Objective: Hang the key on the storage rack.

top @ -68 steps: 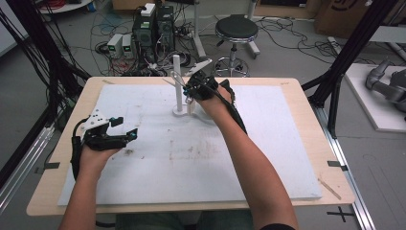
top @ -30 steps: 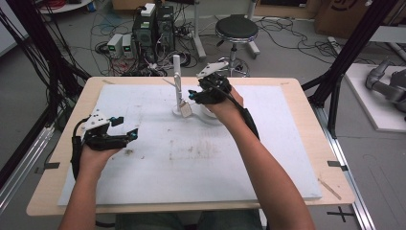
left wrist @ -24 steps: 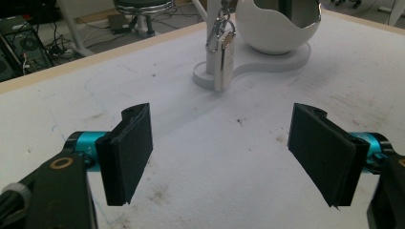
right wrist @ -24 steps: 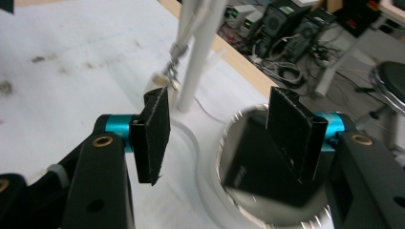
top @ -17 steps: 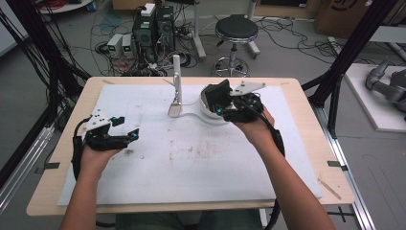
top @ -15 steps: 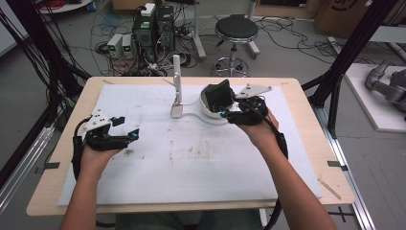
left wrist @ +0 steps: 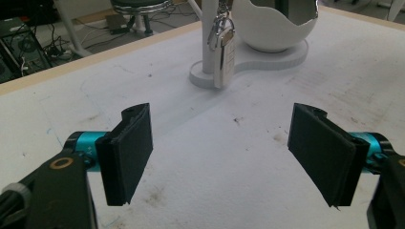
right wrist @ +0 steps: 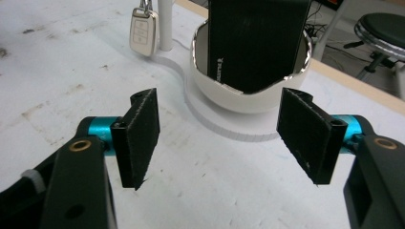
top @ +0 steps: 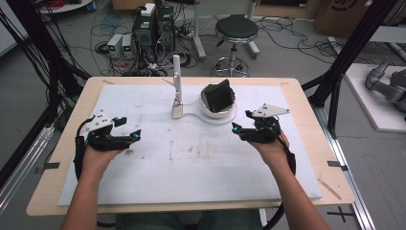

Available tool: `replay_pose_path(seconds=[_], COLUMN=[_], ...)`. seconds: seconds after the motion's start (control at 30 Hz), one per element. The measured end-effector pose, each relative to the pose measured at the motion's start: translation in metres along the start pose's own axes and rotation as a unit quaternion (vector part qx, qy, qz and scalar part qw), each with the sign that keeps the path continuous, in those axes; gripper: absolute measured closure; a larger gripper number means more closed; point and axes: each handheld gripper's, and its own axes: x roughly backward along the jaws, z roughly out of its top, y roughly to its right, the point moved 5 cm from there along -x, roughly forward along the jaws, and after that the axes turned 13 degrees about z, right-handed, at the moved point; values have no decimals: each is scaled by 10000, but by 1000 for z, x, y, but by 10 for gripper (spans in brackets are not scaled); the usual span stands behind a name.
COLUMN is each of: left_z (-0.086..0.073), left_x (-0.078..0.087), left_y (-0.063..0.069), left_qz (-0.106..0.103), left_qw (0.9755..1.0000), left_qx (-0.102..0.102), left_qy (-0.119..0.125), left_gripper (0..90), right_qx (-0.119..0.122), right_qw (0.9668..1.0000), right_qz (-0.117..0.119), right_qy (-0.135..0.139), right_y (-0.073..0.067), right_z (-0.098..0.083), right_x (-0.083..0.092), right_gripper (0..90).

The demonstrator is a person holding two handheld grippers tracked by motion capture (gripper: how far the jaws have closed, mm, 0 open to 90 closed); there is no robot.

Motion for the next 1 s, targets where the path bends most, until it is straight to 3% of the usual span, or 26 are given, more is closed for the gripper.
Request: replay_pose_path(seconds=[0.27, 0.43, 1.0], left_z=[-3, -2, -3], left_x=[-2, -4, -3], left_y=[1, 2, 3], left_qz=[-30, -38, -47], left_qw=[10000, 10000, 10000], left_qx=[-9, -11, -20], left_qy=[-28, -20, -31], left_gripper=[235, 235, 235], right_qx=[-212, -203, -308], right_qw=[9998, 9995, 9994], right_qz=[34, 173, 53], right_qy=[35, -164, -153], right_y=[0, 0, 8], right_z=[-28, -44, -52], right_x=[-9, -15, -11], right_gripper=[216, 217, 216])
